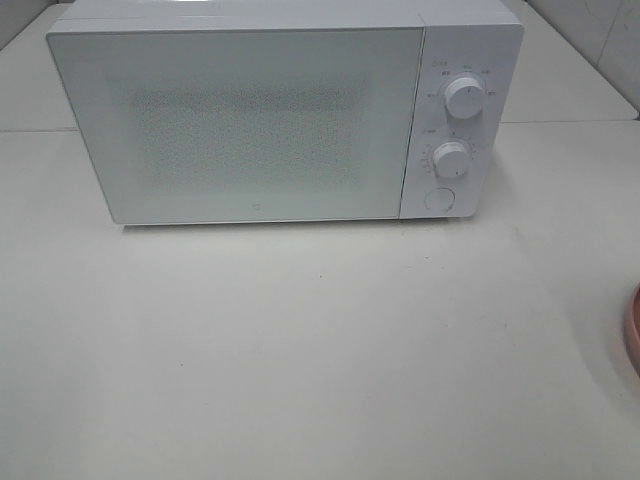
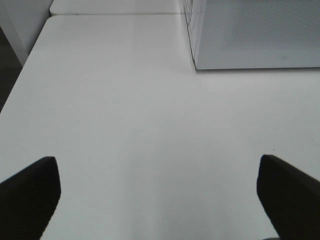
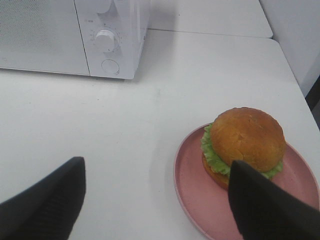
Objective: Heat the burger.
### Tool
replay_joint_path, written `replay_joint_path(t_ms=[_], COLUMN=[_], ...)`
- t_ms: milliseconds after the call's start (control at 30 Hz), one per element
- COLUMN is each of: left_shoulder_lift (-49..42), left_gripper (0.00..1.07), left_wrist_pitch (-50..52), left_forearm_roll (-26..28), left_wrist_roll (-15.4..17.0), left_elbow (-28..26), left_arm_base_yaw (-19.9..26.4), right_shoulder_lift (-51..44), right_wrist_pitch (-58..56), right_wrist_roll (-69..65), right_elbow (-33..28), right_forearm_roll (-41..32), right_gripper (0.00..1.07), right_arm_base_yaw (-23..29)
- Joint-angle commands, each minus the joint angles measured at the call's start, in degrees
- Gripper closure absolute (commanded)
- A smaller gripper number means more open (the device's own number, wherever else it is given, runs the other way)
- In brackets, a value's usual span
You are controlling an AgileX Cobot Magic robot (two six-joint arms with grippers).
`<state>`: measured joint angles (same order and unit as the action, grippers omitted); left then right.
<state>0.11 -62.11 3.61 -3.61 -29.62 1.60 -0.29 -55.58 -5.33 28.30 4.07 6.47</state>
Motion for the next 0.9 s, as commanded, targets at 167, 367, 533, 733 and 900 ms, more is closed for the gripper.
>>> replay_joint_path(t_ms=[167, 367, 533, 733, 900], left_shoulder_lift=[-1.49, -1.49, -1.26, -1.26, -1.26], left_gripper=[0.06, 0.06, 0.06, 0.06, 0.06], left_wrist_pitch=[0.8, 0.8, 0.8, 0.8, 0.8], left_forearm_roll=[-0.06, -0.06, -0.06, -0.06, -0.06], left_wrist_roll=[0.11, 0.11, 0.11, 0.11, 0.11], left_elbow=[0.0, 0.0, 0.0, 0.0, 0.0], left_arm_base_yaw=[0.11, 0.11, 0.11, 0.11, 0.11], right_shoulder_lift=[-1.38, -1.32, -1.32, -1.32, -1.32], right_wrist_pitch=[0.57, 0.57, 0.57, 0.57, 0.57], right_wrist_roll=[0.23, 0.23, 0.23, 0.23, 0.23], right_elbow=[-0.23, -0.23, -0.23, -0.23, -0.23], right_forearm_roll=[0.0, 0.0, 0.0, 0.0, 0.0], right_gripper=[0.32, 0.32, 0.32, 0.32, 0.32], right_arm_base_yaw=[-0.29, -0.29, -0.29, -0.29, -0.29])
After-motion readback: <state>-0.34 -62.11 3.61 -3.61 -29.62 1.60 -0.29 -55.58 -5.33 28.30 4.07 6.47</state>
